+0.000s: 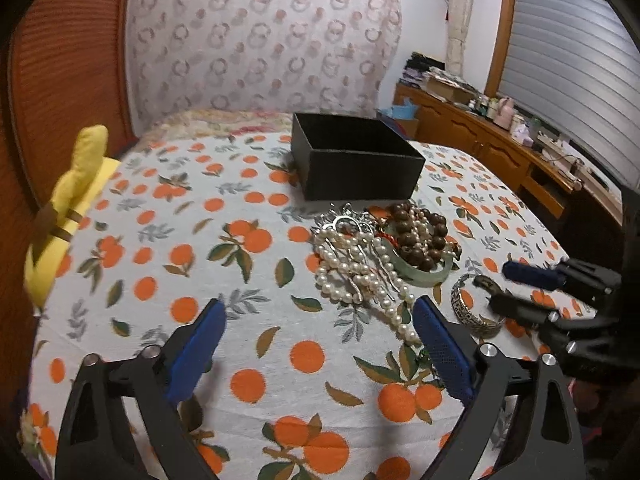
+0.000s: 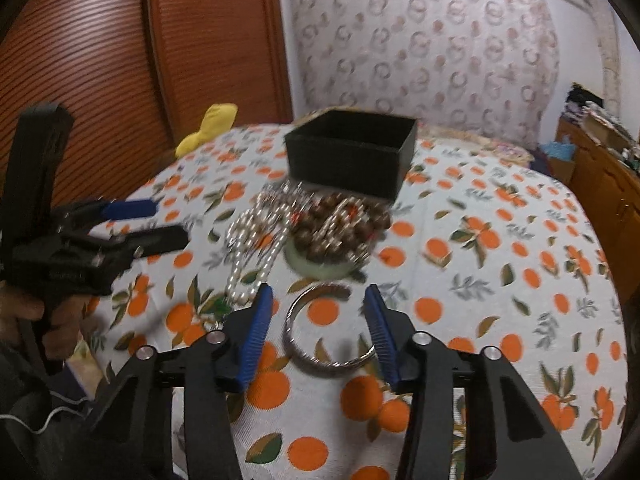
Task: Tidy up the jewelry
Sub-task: 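Grasp the pearl necklace with the left gripper while the right gripper grasps the silver bangle, then lift and carry the pearl necklace and silver bangle over the black box with both grippers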
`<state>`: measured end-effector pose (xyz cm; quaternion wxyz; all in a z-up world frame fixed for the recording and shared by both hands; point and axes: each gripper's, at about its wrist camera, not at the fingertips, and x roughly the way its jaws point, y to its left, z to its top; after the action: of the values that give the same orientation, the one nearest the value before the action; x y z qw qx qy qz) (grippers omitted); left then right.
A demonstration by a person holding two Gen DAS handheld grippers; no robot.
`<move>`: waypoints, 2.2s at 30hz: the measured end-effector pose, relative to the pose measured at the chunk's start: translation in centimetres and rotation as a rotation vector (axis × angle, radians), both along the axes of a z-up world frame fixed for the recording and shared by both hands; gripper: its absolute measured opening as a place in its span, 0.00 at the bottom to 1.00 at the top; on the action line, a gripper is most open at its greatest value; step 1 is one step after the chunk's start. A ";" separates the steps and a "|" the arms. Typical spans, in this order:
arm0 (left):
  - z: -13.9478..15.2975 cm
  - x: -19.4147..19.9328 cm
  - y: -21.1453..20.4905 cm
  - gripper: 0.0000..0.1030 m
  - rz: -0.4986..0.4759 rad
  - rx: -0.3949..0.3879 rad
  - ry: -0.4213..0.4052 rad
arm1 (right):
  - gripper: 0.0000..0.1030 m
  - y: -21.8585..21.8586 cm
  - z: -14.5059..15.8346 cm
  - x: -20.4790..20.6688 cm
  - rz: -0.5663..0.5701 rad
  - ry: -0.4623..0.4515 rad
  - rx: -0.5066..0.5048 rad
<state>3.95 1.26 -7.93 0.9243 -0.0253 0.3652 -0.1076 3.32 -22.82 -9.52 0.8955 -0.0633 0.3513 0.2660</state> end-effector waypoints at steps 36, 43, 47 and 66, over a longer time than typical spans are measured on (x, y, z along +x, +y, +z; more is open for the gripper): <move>-2.0 6.2 0.4 0.07 -0.054 -0.002 0.154 | 0.40 2.0 -2.1 0.2 0.082 0.054 -0.136; -2.0 6.2 0.8 0.07 -0.046 0.010 0.158 | 0.40 2.0 -2.1 0.1 0.083 0.055 -0.136; -2.0 6.5 0.6 0.06 -0.052 0.021 0.152 | 0.38 2.0 -2.1 0.1 0.086 0.053 -0.135; 7.9 1.8 -0.6 0.06 -0.134 -0.074 -0.068 | 0.07 1.5 -2.0 -0.2 0.096 0.048 -0.118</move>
<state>5.78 0.71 0.02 0.9253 -0.0315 0.3304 -0.1834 3.09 -21.37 -11.53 0.8676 -0.1266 0.3844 0.2890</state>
